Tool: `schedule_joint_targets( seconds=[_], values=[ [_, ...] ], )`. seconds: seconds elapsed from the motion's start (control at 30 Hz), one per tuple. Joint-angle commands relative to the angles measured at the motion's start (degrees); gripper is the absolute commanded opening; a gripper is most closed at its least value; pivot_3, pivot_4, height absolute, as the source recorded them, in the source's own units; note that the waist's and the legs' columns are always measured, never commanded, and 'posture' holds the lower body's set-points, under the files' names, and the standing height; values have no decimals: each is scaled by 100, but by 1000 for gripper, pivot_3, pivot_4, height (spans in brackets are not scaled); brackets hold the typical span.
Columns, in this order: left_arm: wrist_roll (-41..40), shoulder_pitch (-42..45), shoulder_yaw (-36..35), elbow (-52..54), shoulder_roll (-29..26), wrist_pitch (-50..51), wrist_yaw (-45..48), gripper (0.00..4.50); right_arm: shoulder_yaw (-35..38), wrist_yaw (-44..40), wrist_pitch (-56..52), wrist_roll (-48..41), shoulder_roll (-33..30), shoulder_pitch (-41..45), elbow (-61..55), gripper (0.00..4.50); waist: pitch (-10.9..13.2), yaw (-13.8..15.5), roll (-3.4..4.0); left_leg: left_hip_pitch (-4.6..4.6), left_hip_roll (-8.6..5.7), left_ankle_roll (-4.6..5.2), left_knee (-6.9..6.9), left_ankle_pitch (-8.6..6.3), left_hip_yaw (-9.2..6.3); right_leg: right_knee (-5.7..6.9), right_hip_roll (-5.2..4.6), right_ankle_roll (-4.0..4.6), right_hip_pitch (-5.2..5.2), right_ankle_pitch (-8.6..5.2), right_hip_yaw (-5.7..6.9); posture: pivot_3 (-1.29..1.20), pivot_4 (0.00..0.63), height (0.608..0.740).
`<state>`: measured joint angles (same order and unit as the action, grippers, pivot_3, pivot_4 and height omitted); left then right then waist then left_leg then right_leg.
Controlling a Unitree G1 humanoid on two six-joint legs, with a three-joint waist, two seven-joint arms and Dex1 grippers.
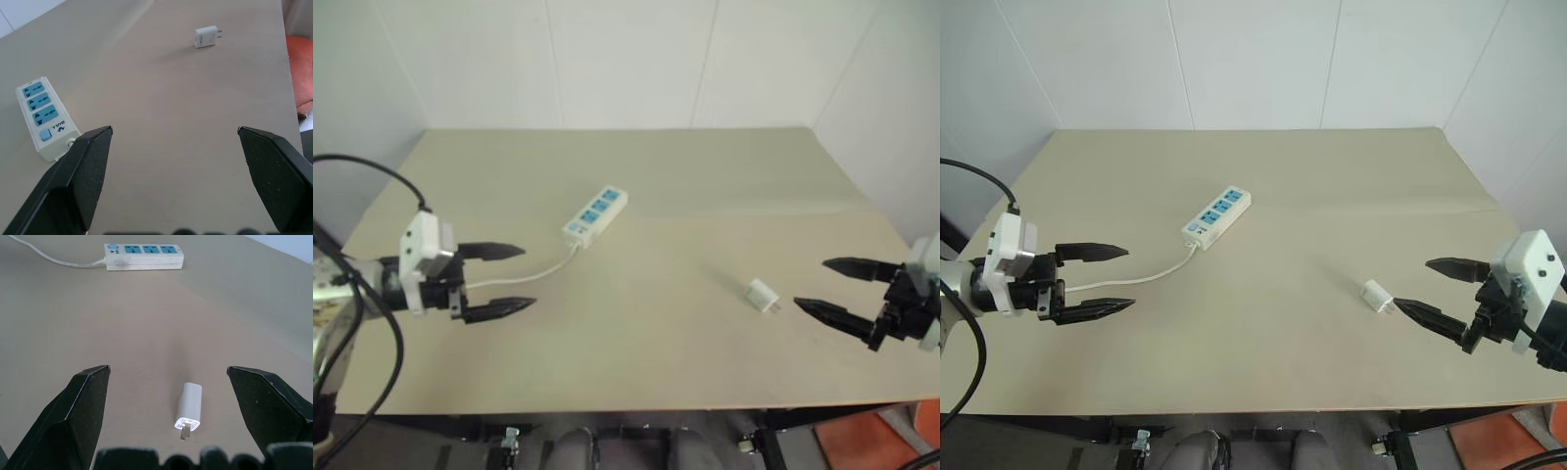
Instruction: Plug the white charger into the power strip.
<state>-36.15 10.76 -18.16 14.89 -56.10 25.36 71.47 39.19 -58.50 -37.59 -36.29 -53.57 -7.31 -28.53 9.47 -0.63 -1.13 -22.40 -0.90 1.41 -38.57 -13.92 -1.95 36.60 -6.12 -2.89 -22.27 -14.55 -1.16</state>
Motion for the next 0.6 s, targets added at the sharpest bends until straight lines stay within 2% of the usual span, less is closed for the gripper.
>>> schedule_joint_targets(
  seconds=[0.03,0.4,0.5,0.6],
  values=[
    [-113,82,-81,141,-44,11,-22,4472,159,30,143,-40,-104,73,-15,4500,0,0,0,0,0,0,0,0,0,0,0,0,0,0,0,0,150,740],
    [-11,113,-45,51,48,-111,-114,4472,174,34,138,-48,-96,61,-36,4500,0,0,0,0,0,0,2,0,0,-2,0,0,0,0,0,0,150,740],
    [763,474,380,-214,180,-65,-1024,4472,90,74,131,-90,-80,143,-55,4500,1,14,-1,2,-1,0,3,0,0,-1,0,0,1,0,0,0,150,740],
    [1354,994,919,-521,391,443,-1890,4472,-161,170,151,-143,-80,471,-30,4500,2,31,-3,5,-5,0,2,0,-1,2,0,-1,3,1,0,0,150,740]
  ],
)
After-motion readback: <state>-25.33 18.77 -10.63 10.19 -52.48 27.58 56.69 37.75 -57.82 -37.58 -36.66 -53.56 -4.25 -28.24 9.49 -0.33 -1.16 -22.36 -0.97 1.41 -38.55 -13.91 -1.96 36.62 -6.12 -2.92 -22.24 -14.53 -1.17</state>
